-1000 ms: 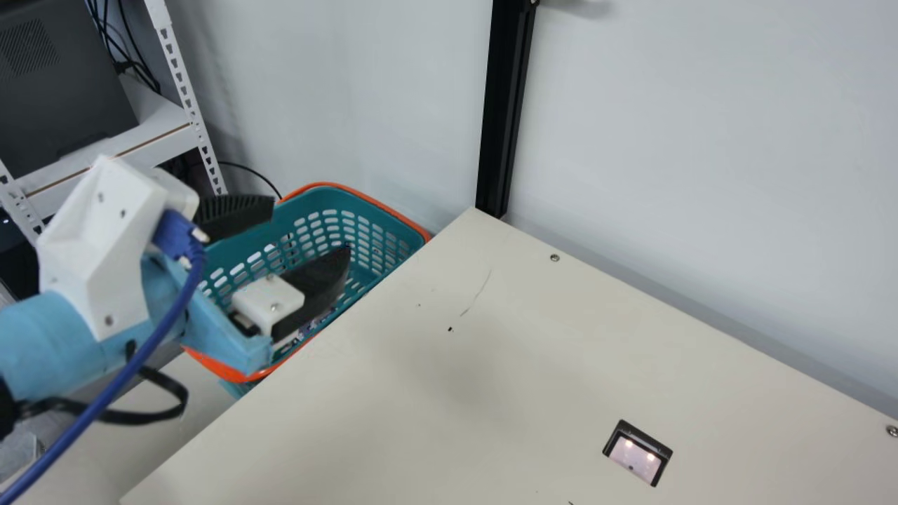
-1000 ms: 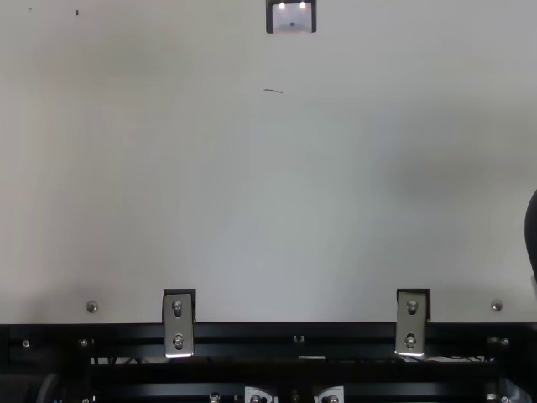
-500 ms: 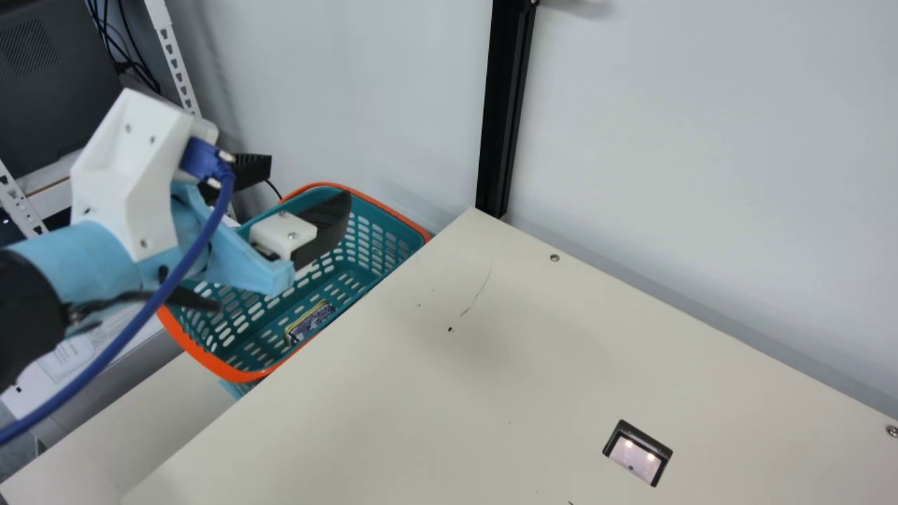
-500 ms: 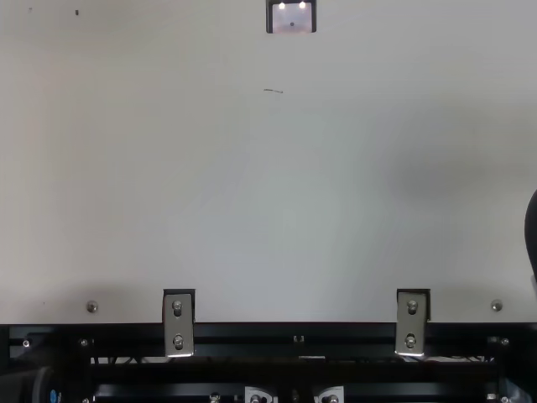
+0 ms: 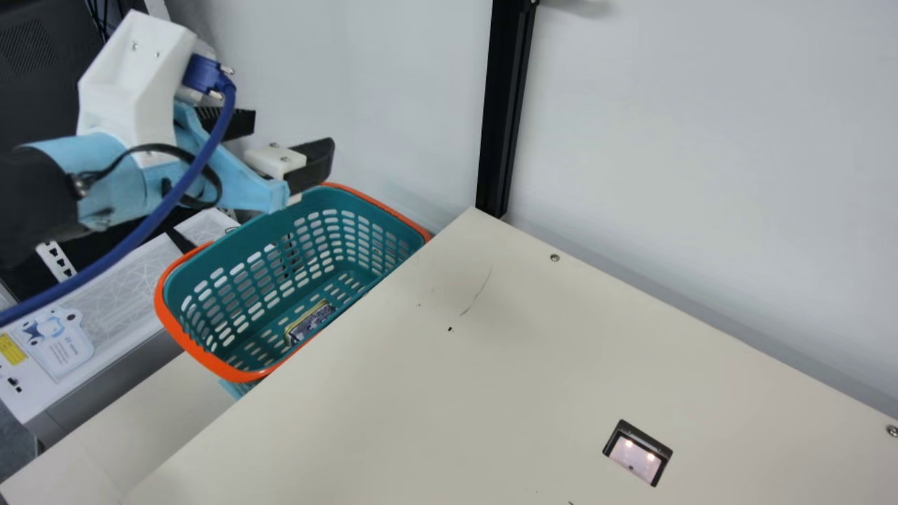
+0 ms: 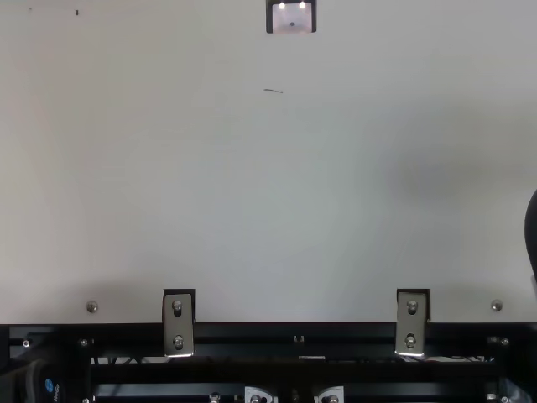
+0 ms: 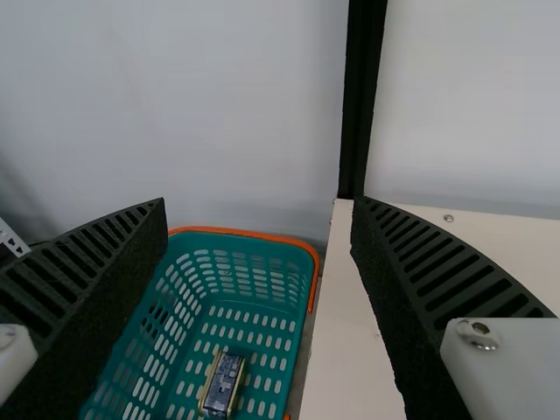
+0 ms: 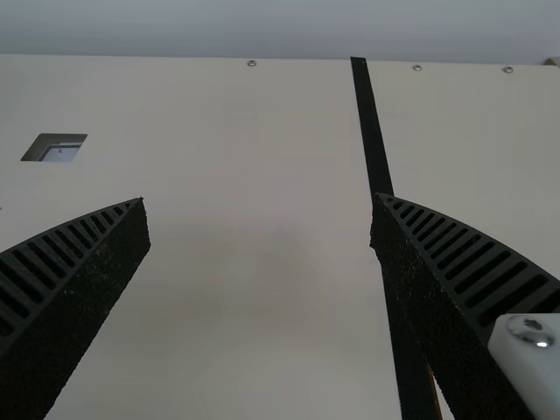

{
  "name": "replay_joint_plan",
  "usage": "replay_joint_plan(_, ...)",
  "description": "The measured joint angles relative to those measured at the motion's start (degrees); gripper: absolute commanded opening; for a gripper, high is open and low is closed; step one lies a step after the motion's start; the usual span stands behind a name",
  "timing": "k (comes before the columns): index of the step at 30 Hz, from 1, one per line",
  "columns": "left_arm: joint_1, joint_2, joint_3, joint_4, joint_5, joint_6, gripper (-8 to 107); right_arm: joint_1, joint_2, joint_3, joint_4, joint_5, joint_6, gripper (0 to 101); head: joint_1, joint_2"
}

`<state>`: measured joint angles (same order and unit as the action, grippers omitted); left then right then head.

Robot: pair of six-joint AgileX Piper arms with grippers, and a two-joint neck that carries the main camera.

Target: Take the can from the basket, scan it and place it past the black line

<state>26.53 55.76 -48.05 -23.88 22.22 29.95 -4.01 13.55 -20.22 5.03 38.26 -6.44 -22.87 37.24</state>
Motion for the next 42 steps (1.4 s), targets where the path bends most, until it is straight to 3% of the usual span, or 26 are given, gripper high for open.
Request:
replay_joint_plan(22,-0.66,1.32,-1.09,2.62,-0.24,-2.52,90,0.0,0.0,0.0,0.0,0.0,0.0,101,-0.29,0.0)
replay_joint_plan(42,3.84,20.83,-16.38,11.86,1.82,-3.47,90,0.0,0.0,0.0,0.0,0.0,0.0,101,0.0,0.0)
